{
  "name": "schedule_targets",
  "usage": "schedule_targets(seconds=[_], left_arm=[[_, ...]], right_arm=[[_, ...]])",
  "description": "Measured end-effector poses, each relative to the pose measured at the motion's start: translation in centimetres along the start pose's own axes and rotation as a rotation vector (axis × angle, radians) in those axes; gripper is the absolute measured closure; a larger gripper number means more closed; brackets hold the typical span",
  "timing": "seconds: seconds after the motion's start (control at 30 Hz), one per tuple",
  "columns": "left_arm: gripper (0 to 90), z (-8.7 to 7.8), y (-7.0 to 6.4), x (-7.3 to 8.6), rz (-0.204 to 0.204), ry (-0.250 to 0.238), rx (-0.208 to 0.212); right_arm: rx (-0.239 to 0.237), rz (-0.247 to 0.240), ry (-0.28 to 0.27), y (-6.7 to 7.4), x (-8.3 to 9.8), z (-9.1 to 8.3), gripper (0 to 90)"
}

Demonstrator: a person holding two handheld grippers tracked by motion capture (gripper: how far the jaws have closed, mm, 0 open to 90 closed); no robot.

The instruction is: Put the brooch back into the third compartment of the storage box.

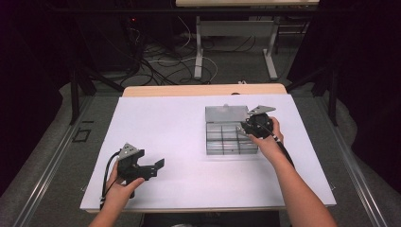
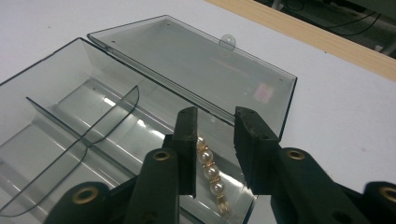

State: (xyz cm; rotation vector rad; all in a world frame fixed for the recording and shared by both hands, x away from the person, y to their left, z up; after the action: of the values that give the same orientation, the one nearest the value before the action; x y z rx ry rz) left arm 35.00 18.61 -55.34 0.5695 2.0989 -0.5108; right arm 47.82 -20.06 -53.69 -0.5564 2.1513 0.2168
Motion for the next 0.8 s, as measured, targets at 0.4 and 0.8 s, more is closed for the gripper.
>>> schedule_targets(seconds=[0.4,0.8], left_arm=[[5.3,0.1,0.0,0.1,0.001,0.004,0.002],[5.3,0.1,0.0,0.0,0.003,-0.003,-0.004]], right_arm=[[-0.046,0.033,-0.016,0.4,-0.1,-1.2,54.4],[-0.05,0.051,-0.01,1.1,0.0,-2.5,45.1]])
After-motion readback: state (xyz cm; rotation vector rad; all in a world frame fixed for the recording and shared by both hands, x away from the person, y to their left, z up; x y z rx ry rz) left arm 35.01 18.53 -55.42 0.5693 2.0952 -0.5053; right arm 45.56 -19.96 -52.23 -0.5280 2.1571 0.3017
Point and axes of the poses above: each handheld gripper's, and its own axes: z roughly forward along the jaws, x roughly out of its underside, y roughly to its left, the point moved 5 cm from there along z, roughly forward along the jaws, and after that the axes turned 4 degrees about z, right-handed, at the moved point
